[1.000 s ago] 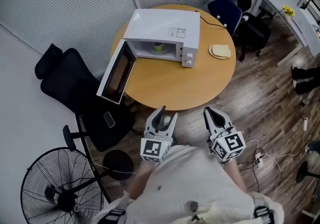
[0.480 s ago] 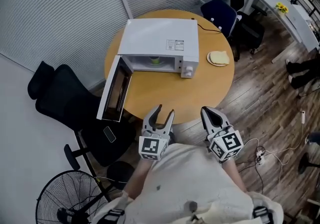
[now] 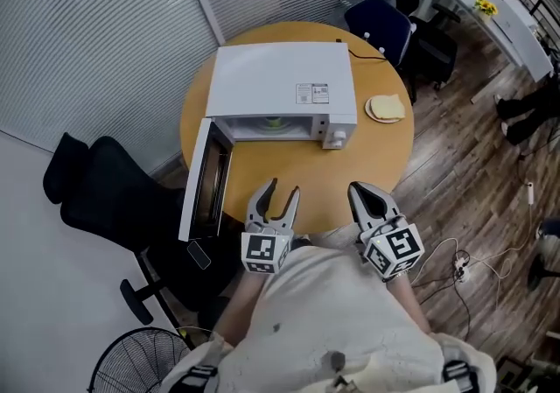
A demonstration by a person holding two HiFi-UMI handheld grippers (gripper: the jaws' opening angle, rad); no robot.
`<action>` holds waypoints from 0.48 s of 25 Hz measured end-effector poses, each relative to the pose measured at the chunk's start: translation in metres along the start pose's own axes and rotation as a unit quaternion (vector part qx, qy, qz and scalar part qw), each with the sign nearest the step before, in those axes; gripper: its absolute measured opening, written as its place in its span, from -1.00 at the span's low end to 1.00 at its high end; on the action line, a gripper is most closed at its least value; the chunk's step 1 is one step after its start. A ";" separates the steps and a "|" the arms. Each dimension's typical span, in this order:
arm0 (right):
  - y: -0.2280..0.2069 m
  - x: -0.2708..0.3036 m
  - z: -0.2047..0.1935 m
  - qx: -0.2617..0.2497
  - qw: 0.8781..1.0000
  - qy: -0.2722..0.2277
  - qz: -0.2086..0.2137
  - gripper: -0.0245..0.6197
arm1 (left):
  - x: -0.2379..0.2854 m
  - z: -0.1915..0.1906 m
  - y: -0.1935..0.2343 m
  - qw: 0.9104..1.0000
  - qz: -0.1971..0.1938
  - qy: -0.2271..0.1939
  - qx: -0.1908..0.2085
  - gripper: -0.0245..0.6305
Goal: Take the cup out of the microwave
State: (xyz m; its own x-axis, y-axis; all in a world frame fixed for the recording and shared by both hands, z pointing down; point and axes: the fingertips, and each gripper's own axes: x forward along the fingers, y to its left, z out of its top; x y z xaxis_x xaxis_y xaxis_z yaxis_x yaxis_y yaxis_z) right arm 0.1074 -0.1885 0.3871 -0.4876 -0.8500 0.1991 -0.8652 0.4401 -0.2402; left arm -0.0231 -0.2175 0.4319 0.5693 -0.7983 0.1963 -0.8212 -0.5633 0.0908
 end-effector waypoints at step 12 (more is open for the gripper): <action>0.003 0.035 -0.020 0.005 0.999 0.028 -0.029 -0.90 | 0.040 -0.053 0.062 0.999 0.009 0.033 0.000 -0.24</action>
State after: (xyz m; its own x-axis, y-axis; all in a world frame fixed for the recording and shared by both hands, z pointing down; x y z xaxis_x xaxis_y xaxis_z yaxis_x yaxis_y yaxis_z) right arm 0.0853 -0.2116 0.4129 -0.4422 -0.8567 0.2655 -0.8913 0.3867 -0.2368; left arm -0.0532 -0.2727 0.4971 0.5508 -0.7923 0.2624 -0.8312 -0.5493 0.0859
